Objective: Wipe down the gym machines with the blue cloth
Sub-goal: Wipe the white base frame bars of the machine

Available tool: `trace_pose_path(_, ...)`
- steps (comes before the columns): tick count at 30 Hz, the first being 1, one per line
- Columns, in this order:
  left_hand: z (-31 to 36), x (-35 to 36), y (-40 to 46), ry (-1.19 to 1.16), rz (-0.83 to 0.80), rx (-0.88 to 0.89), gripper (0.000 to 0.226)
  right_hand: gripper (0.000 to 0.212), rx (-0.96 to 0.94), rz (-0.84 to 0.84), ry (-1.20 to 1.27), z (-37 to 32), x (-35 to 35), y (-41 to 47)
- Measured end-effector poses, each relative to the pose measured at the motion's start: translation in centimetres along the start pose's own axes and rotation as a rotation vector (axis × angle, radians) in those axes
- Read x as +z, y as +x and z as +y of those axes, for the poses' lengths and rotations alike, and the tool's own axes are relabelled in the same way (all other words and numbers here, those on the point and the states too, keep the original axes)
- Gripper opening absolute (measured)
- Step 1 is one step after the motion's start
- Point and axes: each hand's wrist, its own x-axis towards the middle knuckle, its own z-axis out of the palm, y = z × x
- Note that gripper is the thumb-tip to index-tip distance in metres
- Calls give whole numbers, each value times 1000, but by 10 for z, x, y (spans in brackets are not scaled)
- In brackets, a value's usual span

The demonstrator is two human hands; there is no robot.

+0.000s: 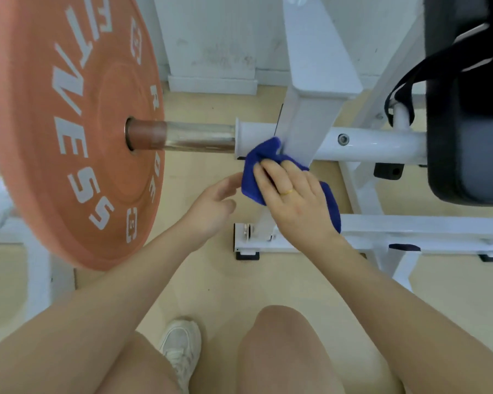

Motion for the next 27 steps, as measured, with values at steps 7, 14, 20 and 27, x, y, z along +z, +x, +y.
trace_pose_path(7,-20,-3,-1,14,103,-43,64,40,-252,-879,-660,-23,68,-30)
trace_pose_path(14,-12,-2,1,29,88,12,64,36,-294,-364,-538,3,40,-1)
trace_pose_path(20,-31,-6,1,106,-37,-20,65,42,-364,-496,-831,-3,62,-9)
trace_pose_path(27,-54,7,20,47,49,-108,56,31,-456,-947,-805,-29,105,-42)
